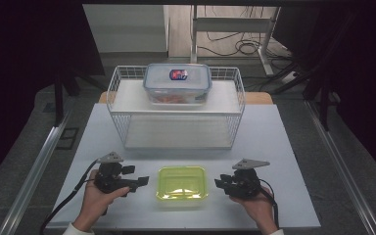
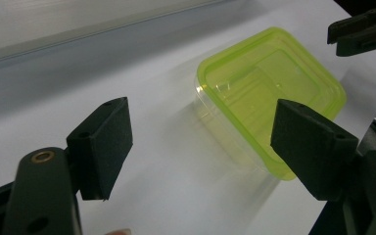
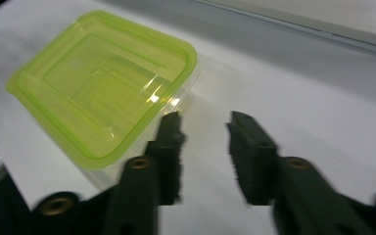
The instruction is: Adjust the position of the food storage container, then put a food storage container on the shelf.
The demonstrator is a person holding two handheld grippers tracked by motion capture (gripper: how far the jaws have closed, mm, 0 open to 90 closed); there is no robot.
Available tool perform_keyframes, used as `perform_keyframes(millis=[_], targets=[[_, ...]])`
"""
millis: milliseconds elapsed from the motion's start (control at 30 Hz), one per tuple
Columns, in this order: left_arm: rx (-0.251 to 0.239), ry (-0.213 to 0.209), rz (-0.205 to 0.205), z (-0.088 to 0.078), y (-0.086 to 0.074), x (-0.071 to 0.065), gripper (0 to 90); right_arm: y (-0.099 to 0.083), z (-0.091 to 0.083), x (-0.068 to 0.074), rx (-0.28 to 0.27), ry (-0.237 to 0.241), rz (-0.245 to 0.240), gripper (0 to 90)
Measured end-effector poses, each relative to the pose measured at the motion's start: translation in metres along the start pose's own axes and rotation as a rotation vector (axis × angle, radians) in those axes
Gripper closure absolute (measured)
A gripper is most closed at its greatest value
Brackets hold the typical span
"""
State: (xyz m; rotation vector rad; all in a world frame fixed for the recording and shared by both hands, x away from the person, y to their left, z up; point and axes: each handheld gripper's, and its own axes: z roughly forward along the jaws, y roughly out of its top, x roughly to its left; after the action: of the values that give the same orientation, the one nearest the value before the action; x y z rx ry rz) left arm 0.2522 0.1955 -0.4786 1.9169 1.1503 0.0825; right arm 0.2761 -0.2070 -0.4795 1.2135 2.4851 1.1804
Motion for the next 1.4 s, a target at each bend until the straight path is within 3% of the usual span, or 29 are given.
perform_keyframes(millis=[167,267,300,567,633,800,900,1100,1300,1400], targets=[[-0.008,-0.022,-0.001,-0.002,-0.001,-0.003,23.3,-0.003,-0.007,-0.006,-0.035,0.064,0.072,46.5],[-0.004,-0.034,-0.004,-0.001,-0.002,-0.005,23.1,-0.004,-0.006,-0.006,-0.028,0.065,0.072,42.7],[-0.003,-0.041,-0.008,0.0,-0.003,-0.006,23.0,-0.004,-0.005,-0.007,-0.027,0.085,0.084,40.3],[-0.009,-0.058,-0.022,0.001,-0.003,-0.008,23.0,-0.004,-0.003,-0.006,-0.024,0.092,0.095,35.3],[-0.031,-0.053,-0.026,0.003,-0.004,-0.009,23.1,-0.004,-0.002,-0.005,-0.022,0.091,0.095,34.9],[-0.024,-0.09,-0.05,0.009,-0.006,-0.011,23.1,-0.004,0.0,-0.004,-0.02,0.098,0.095,34.3],[-0.008,-0.14,-0.088,0.017,-0.007,-0.013,23.1,-0.004,0.002,-0.001,-0.021,0.118,0.1,34.1],[-0.015,-0.154,-0.123,0.025,-0.009,-0.014,24.2,-0.003,0.005,-0.001,-0.031,0.14,0.11,33.9],[0.016,-0.213,-0.203,0.041,-0.01,-0.011,27.0,0.0,0.013,-0.001,-0.046,0.152,0.148,35.2],[0.03,-0.215,-0.232,0.047,-0.011,-0.009,28.1,0.001,0.019,-0.001,-0.042,0.154,0.155,35.9]])
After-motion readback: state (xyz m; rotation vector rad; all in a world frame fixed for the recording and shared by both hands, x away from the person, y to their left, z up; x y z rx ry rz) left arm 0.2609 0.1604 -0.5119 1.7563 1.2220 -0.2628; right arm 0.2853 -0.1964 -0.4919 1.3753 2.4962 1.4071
